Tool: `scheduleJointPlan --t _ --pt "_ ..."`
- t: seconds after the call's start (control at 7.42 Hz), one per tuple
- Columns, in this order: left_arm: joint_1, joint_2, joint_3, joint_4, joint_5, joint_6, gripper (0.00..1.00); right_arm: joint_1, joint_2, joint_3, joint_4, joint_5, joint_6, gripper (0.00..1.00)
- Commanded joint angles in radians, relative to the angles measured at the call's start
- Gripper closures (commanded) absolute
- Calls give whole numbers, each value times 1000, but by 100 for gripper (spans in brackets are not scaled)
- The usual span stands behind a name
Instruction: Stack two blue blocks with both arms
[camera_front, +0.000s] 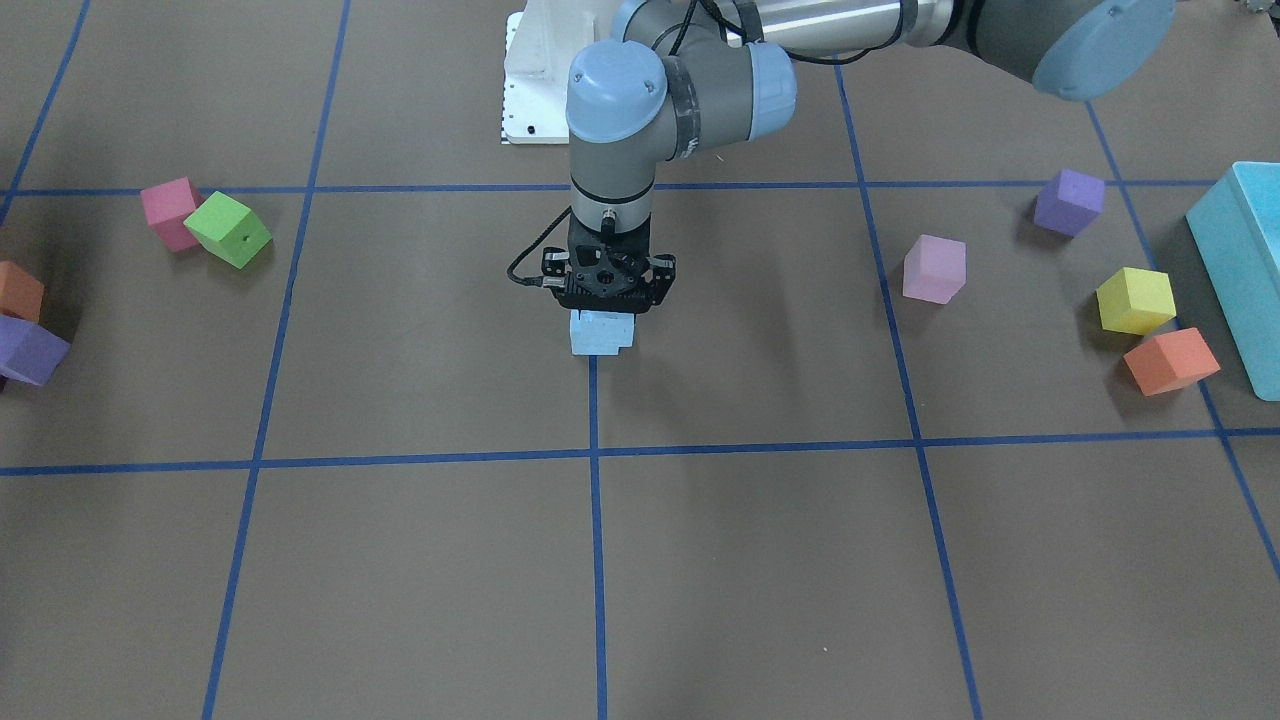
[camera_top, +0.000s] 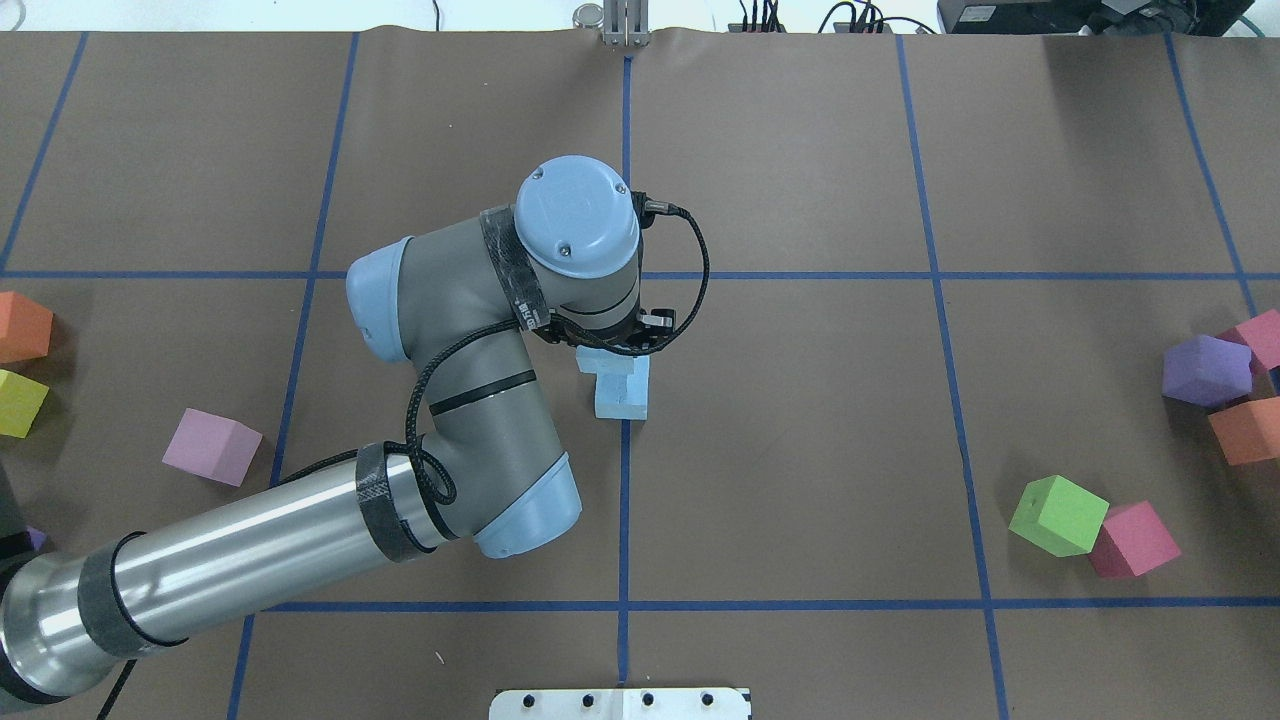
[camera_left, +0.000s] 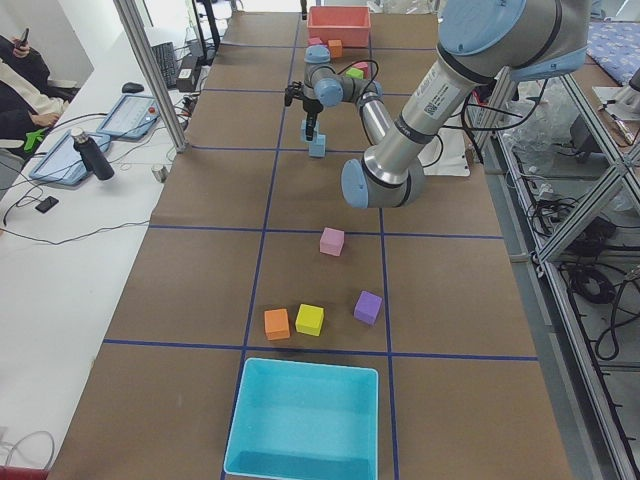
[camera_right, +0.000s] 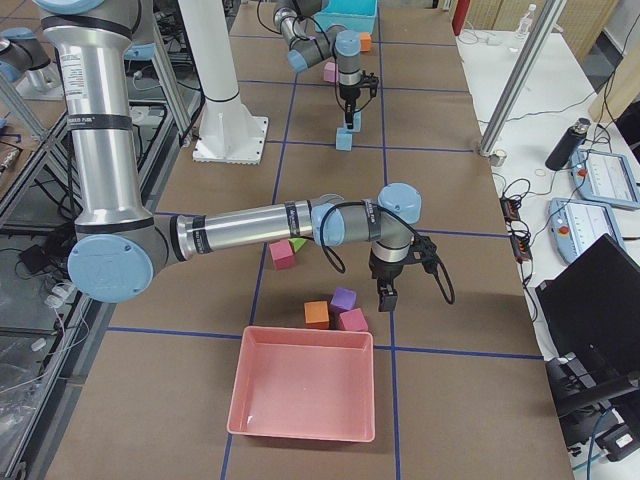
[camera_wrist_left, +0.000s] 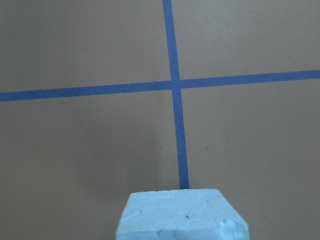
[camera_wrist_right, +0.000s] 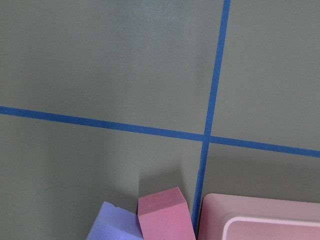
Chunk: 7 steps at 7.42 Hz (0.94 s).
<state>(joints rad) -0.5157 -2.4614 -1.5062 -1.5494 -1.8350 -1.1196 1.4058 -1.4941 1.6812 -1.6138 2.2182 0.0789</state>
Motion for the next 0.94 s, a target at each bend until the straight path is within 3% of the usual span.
scheduleJointPlan --t 0.0,0.54,0.81 --pt "14 -1 -5 2 -7 -2 96 1 0 -3 0 0 -1 0" --pt "31 -5 -5 17 -12 -15 96 -1 -3 -3 0 2 -1 0" --pt "32 -5 -5 15 -13 -17 85 -1 -5 -3 0 2 -1 0"
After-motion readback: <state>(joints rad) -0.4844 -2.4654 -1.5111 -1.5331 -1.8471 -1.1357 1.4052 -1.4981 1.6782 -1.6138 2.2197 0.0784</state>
